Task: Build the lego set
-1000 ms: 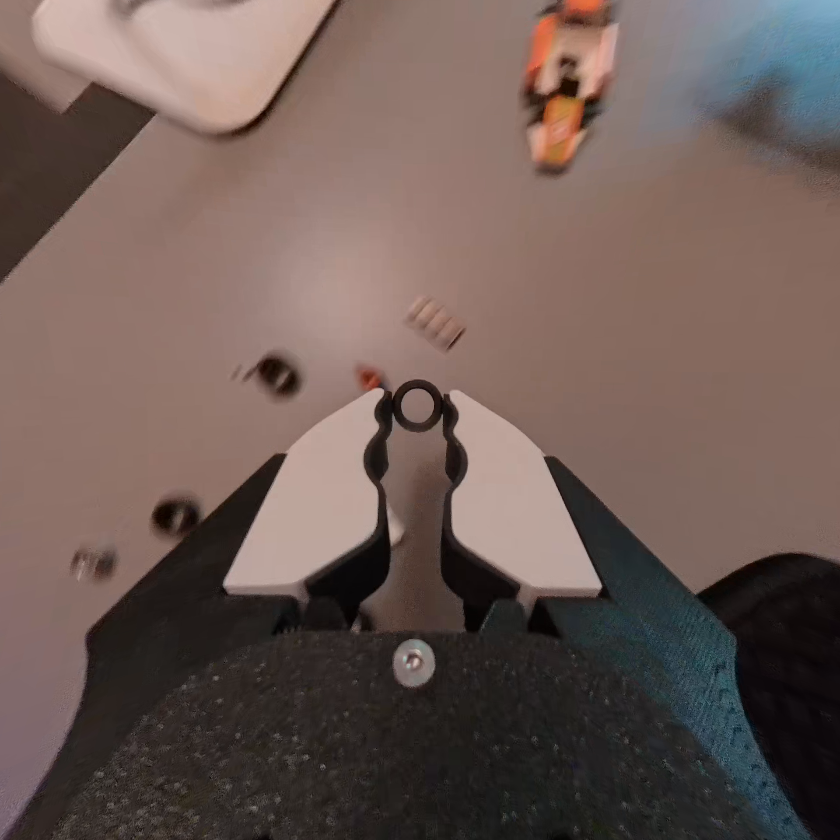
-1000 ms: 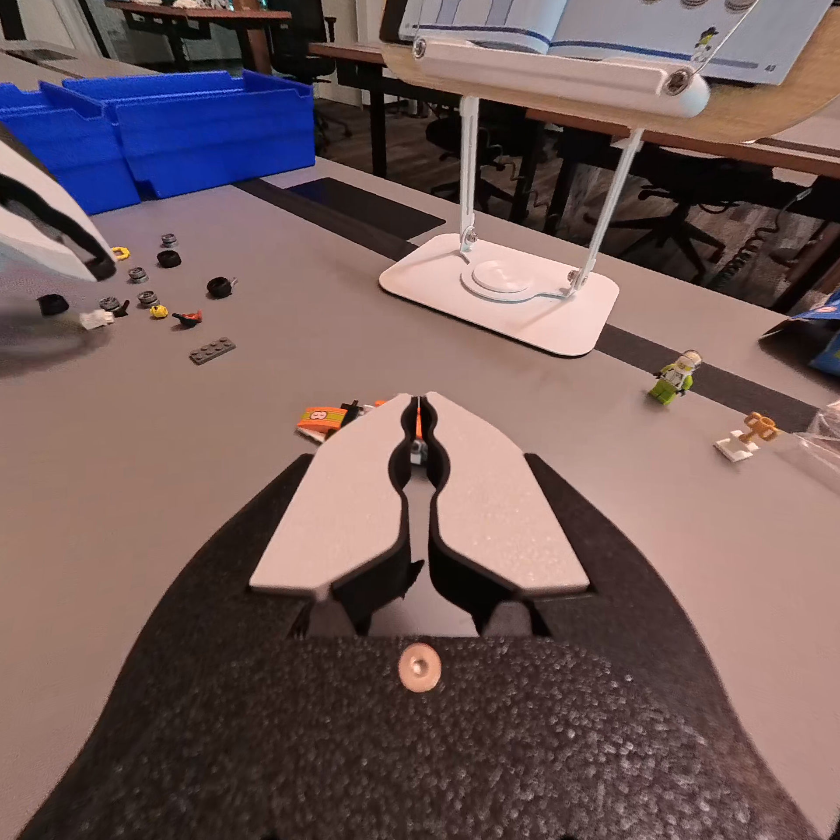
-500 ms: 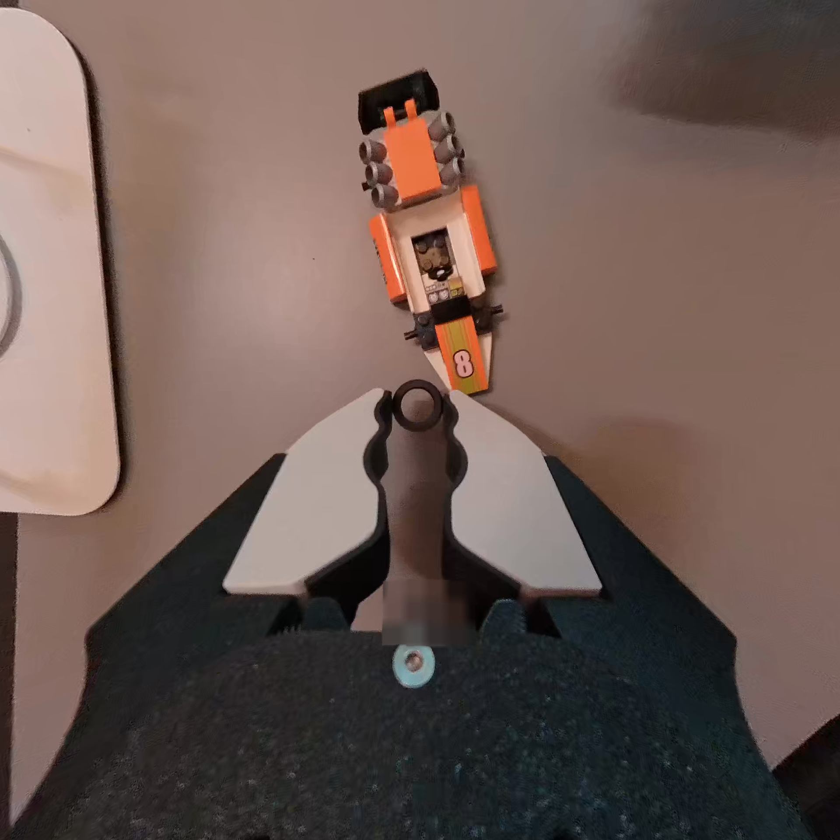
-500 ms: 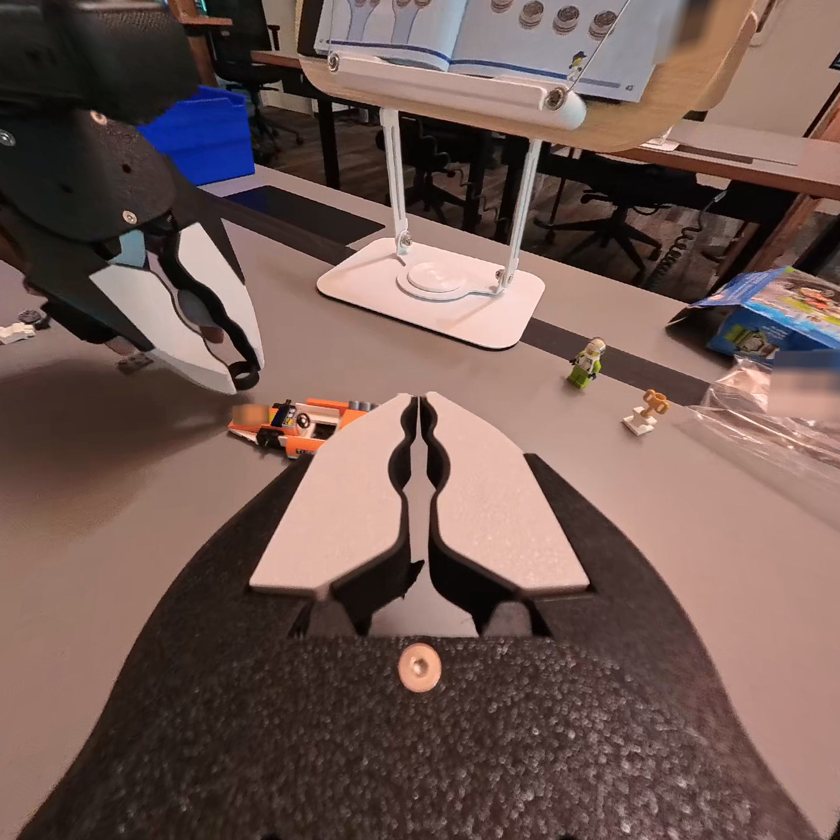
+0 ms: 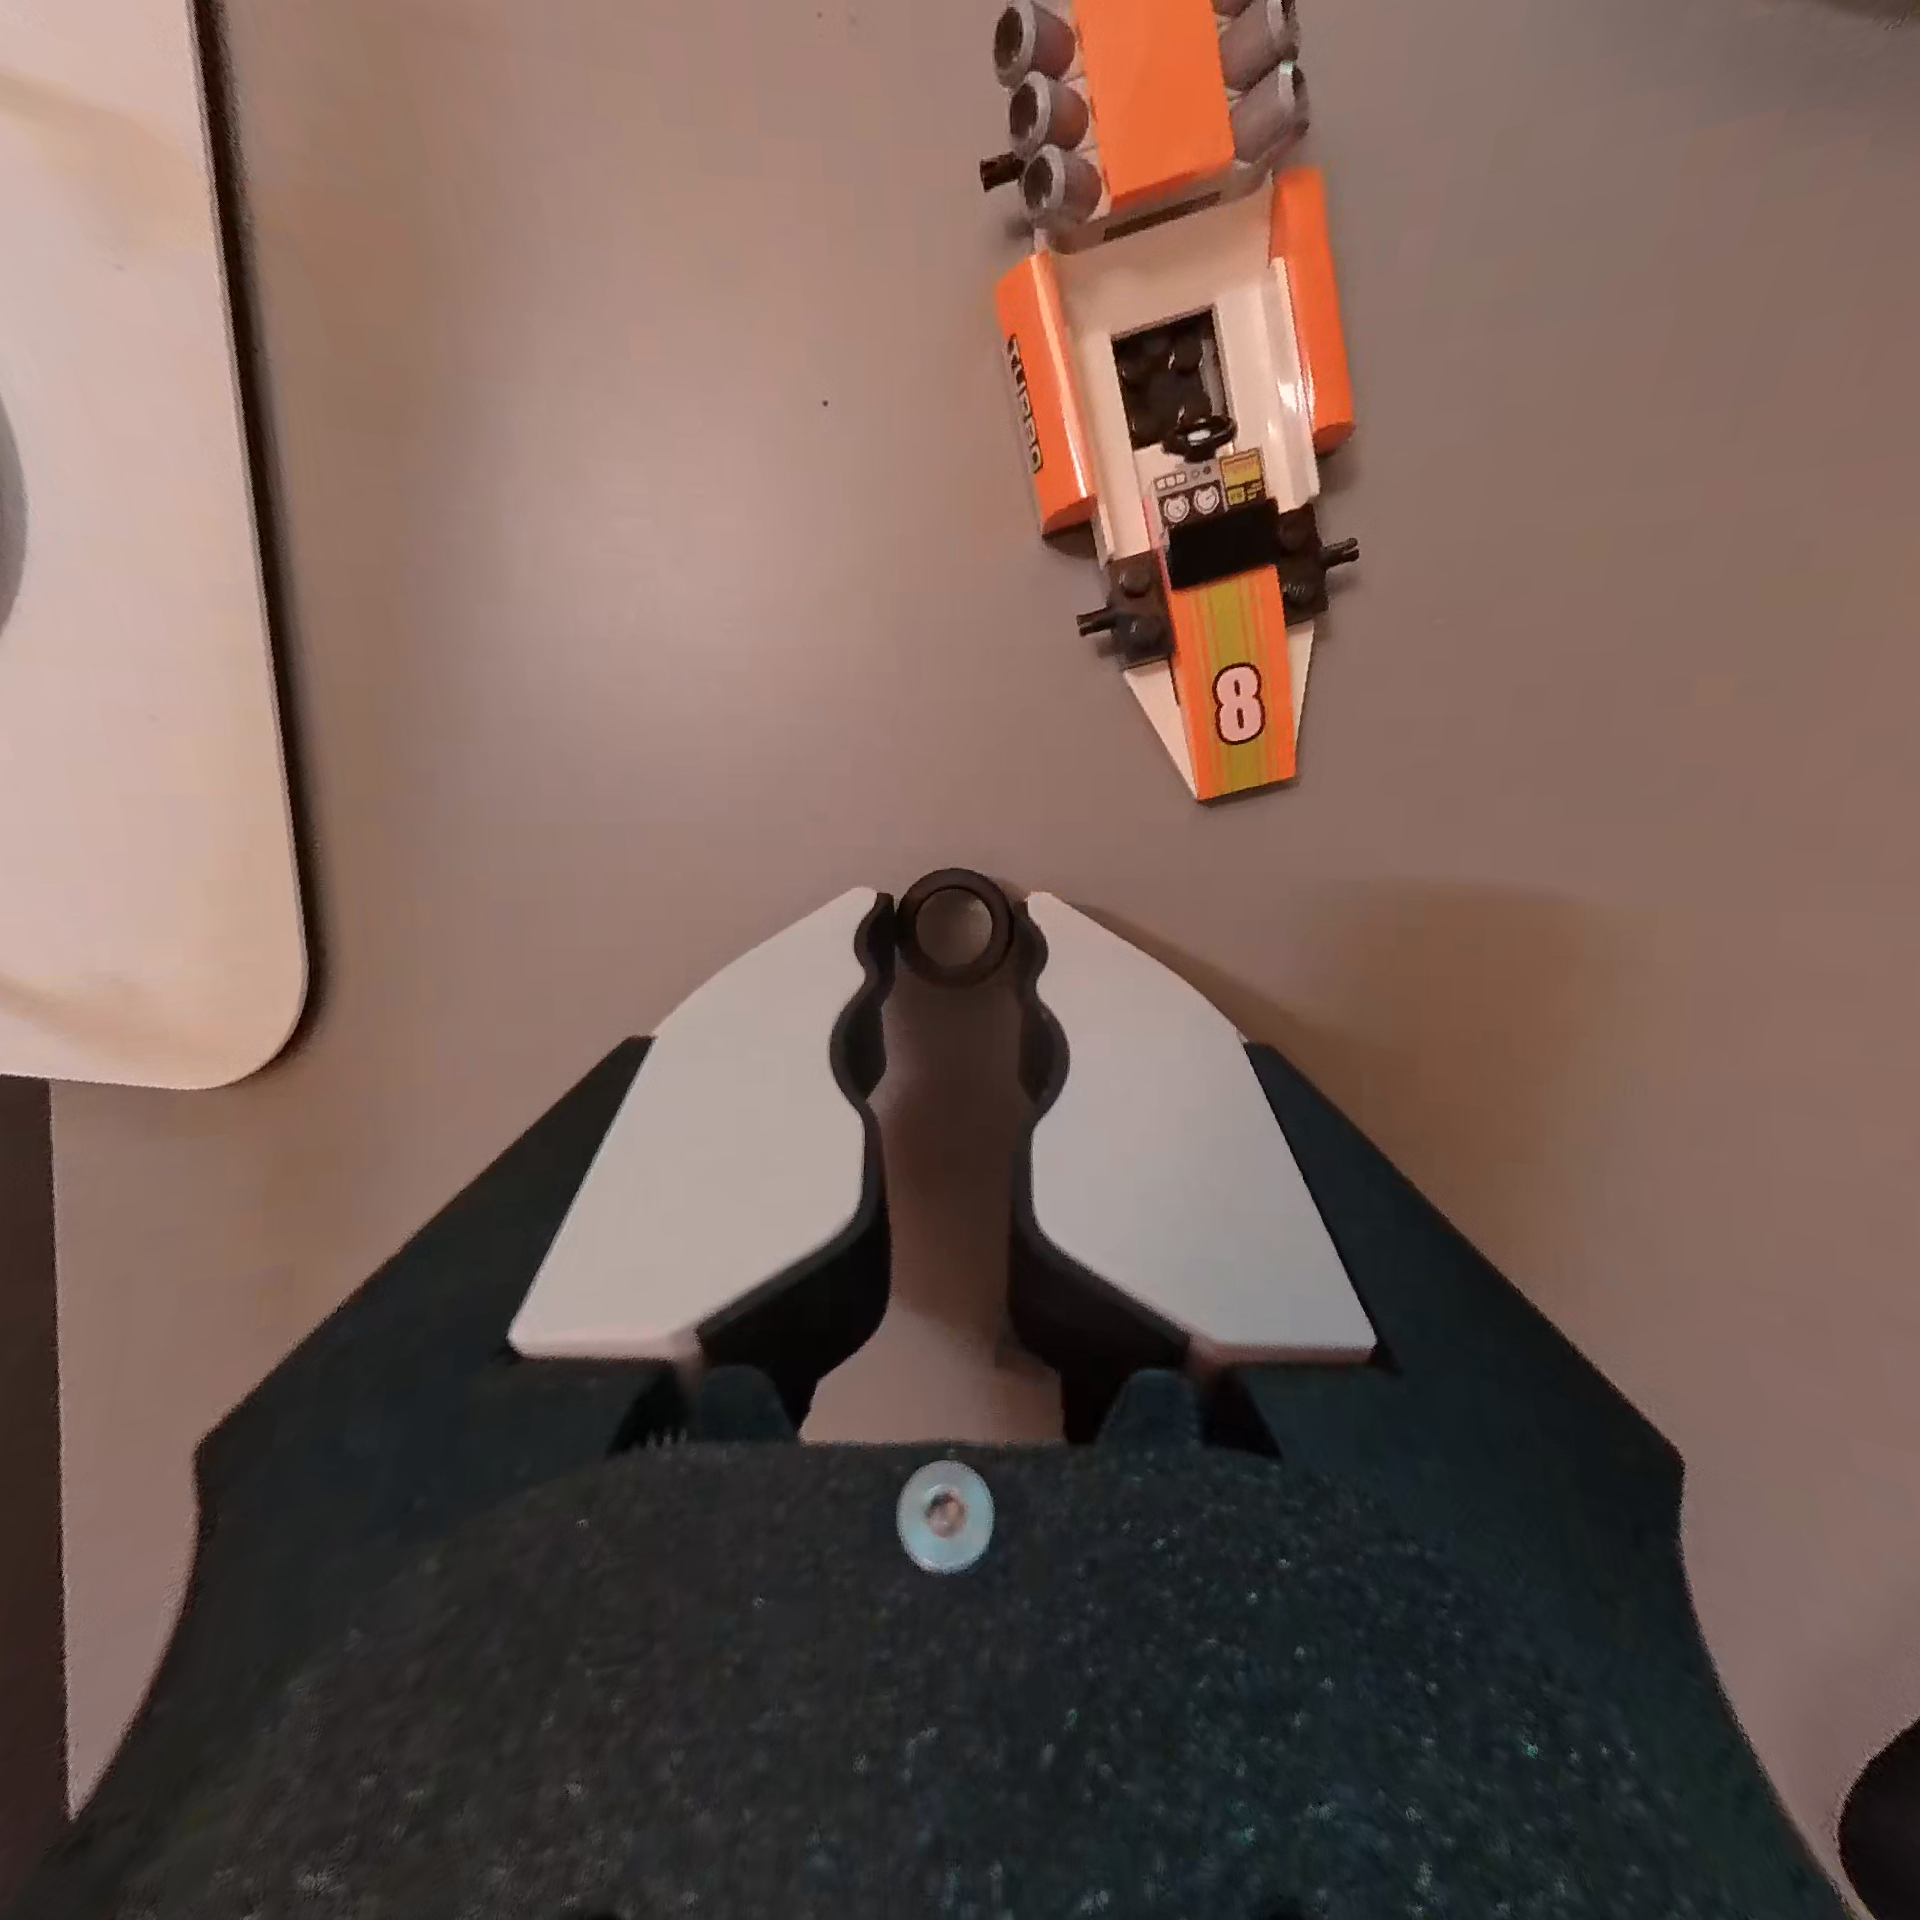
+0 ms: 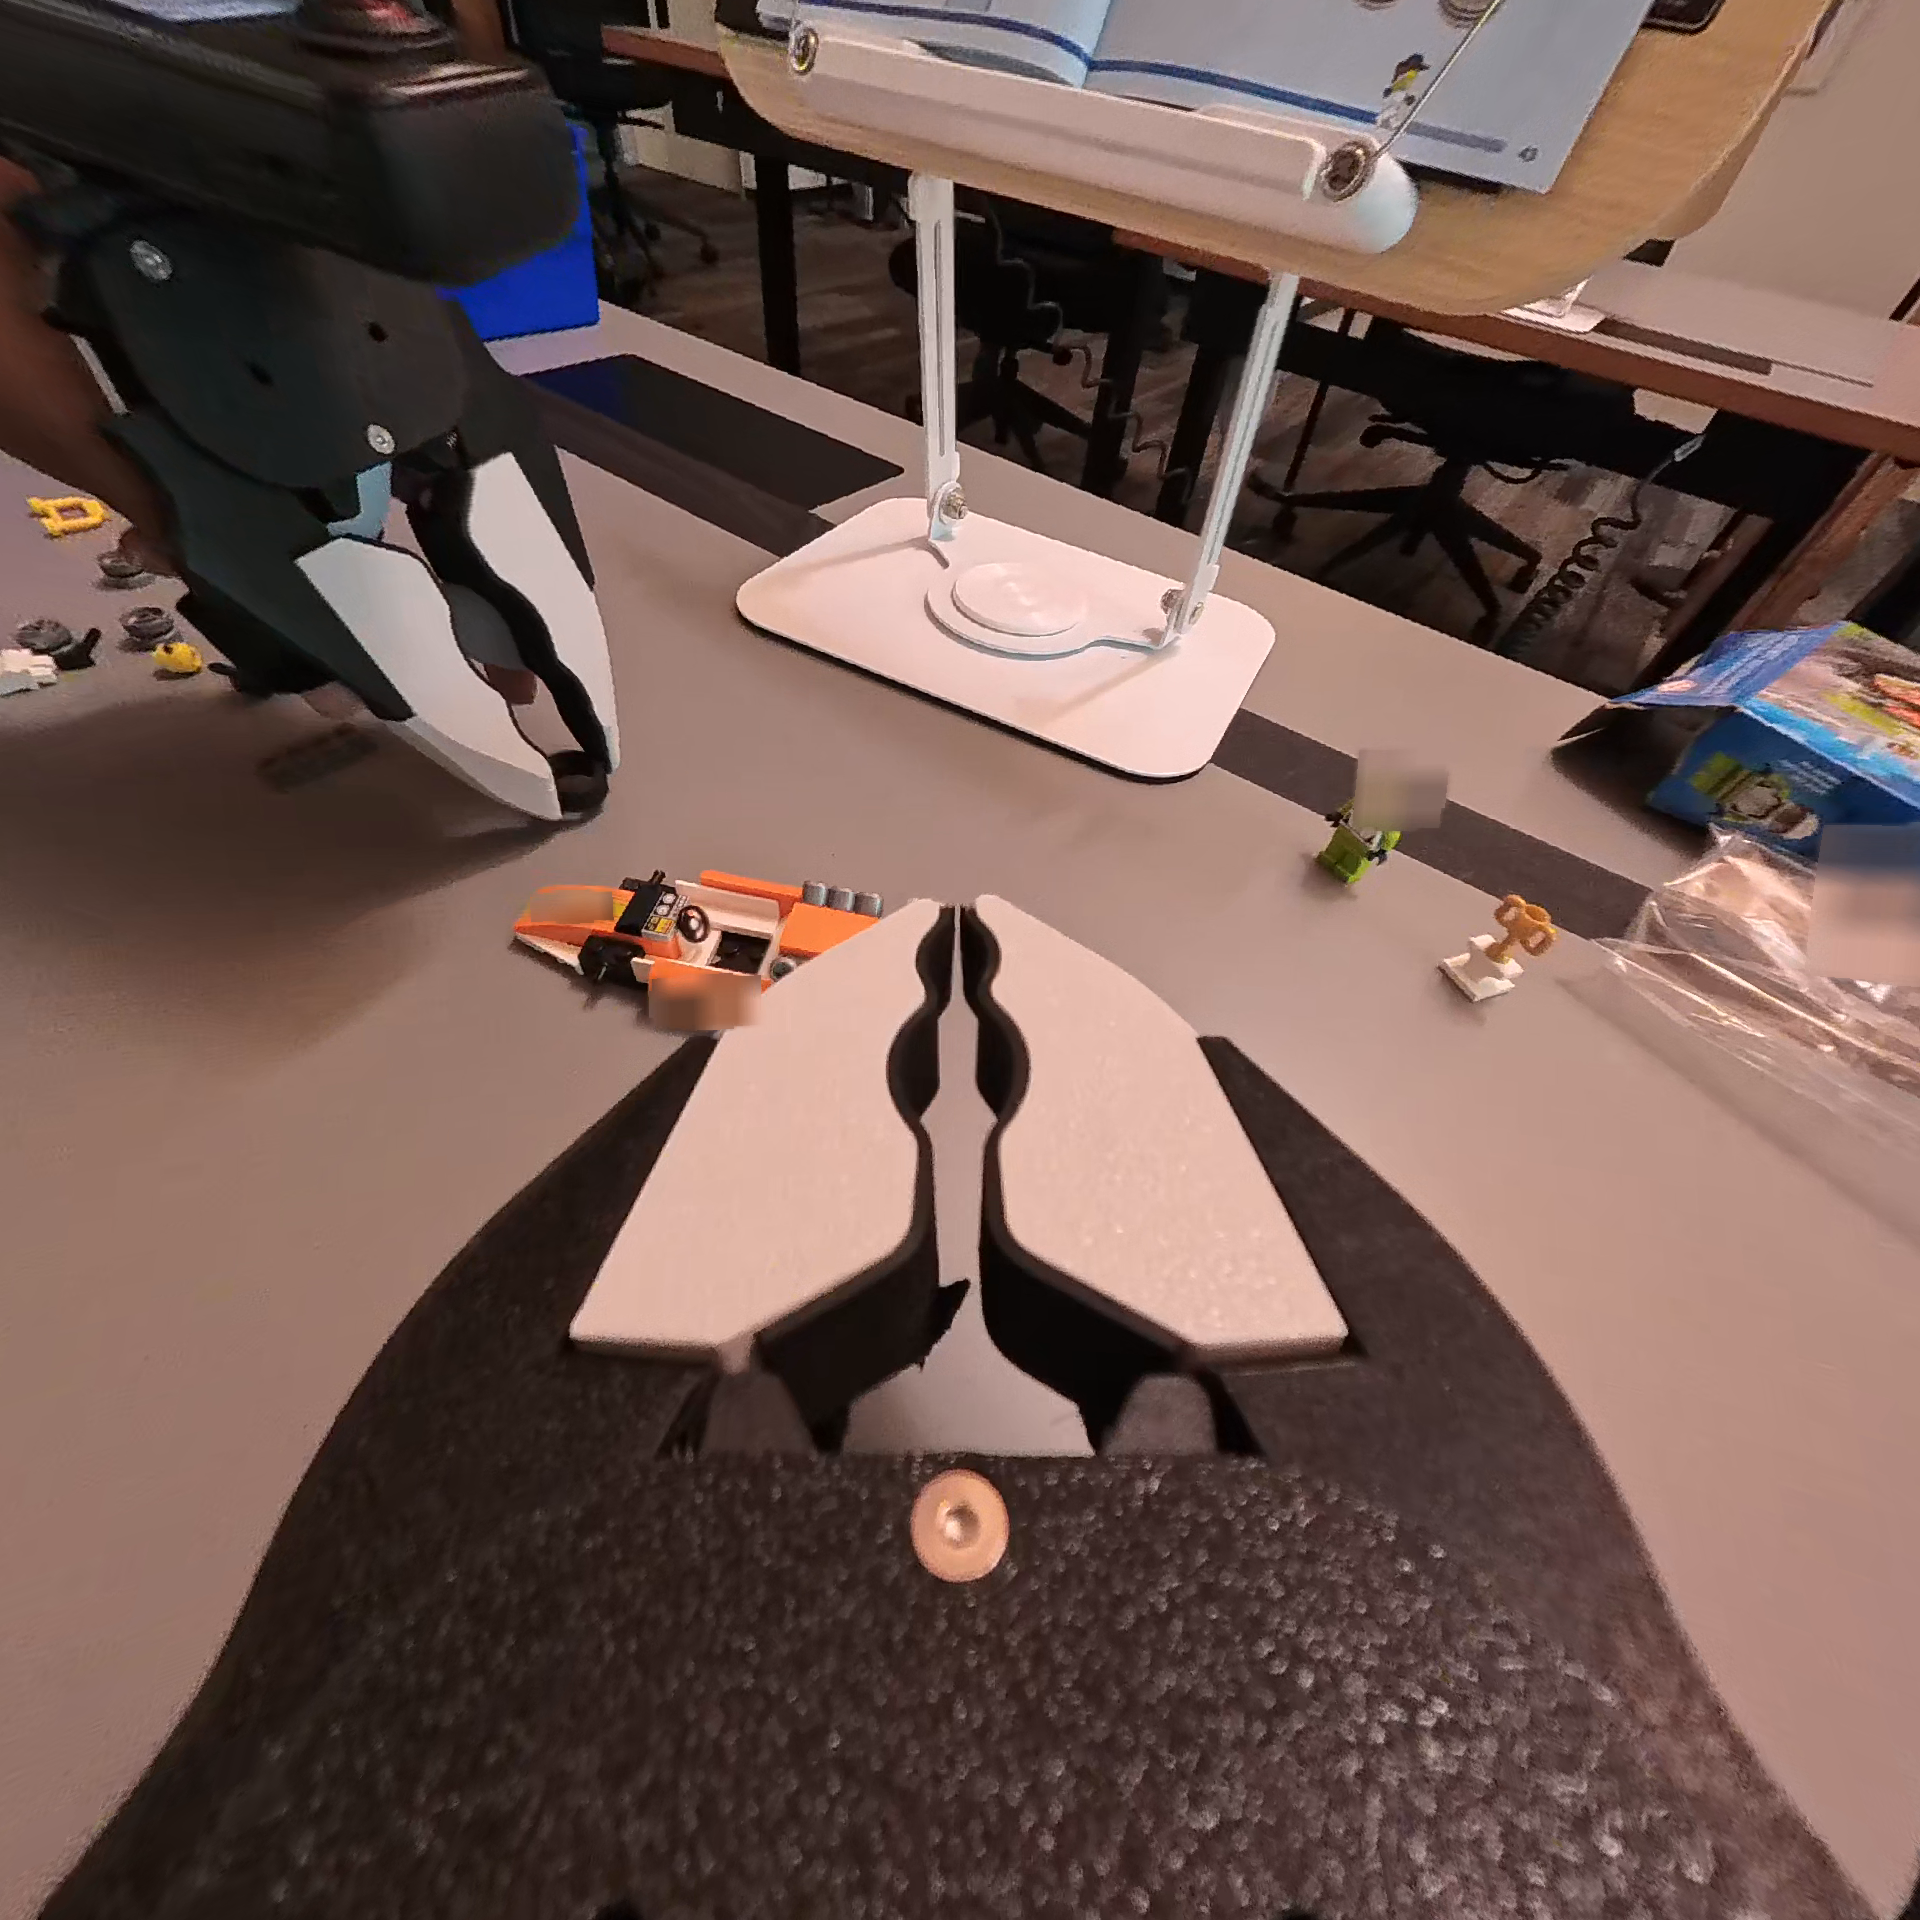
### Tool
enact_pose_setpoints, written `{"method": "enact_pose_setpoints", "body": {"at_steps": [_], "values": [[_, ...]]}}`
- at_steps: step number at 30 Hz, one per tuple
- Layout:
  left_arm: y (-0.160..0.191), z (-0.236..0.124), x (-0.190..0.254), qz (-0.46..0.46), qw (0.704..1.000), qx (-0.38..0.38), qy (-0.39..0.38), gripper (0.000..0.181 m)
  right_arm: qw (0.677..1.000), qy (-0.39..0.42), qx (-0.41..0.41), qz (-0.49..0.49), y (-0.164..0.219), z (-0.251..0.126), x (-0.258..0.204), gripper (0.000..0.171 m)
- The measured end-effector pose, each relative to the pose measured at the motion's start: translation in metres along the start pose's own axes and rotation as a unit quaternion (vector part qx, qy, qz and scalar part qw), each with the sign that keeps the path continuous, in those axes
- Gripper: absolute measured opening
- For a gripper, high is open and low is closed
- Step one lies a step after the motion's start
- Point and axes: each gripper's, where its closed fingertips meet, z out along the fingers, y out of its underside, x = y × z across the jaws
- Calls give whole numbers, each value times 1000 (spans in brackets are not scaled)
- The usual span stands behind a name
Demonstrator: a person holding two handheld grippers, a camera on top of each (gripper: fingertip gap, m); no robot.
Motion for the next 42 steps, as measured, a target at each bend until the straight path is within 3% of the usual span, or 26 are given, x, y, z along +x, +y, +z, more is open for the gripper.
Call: {"method": "enact_pose_setpoints", "body": {"at_steps": [7,15,17,19,25,30,35,37,42], "values": [[-7,-21,0,-18,999,48,-20,36,998,-35,-41,-15,18,8,-14,9],[-9,-36,50,-47,987,154,-27,30,992,-47,-111,33,43,34,-21,44],[-5,-33,62,-65,982,176,-22,29,987,-44,-144,61,46,47,-22,64],[3,-31,71,-76,980,183,-22,28,982,-41,-169,78,47,58,-27,71],[29,-45,78,-103,974,197,-42,28,975,-48,-213,40,53,73,-25,43],[49,-59,73,-131,967,208,-62,27,970,-69,-232,-18,56,67,14,43],[57,-59,62,-149,964,204,-81,27,972,-58,-229,2,59,64,30,50],[59,-61,57,-149,963,202,-96,27,977,-39,-210,15,57,57,35,61],[61,-61,46,-153,961,207,-101,26,990,-29,-133,47,27,20,21,56]]}}
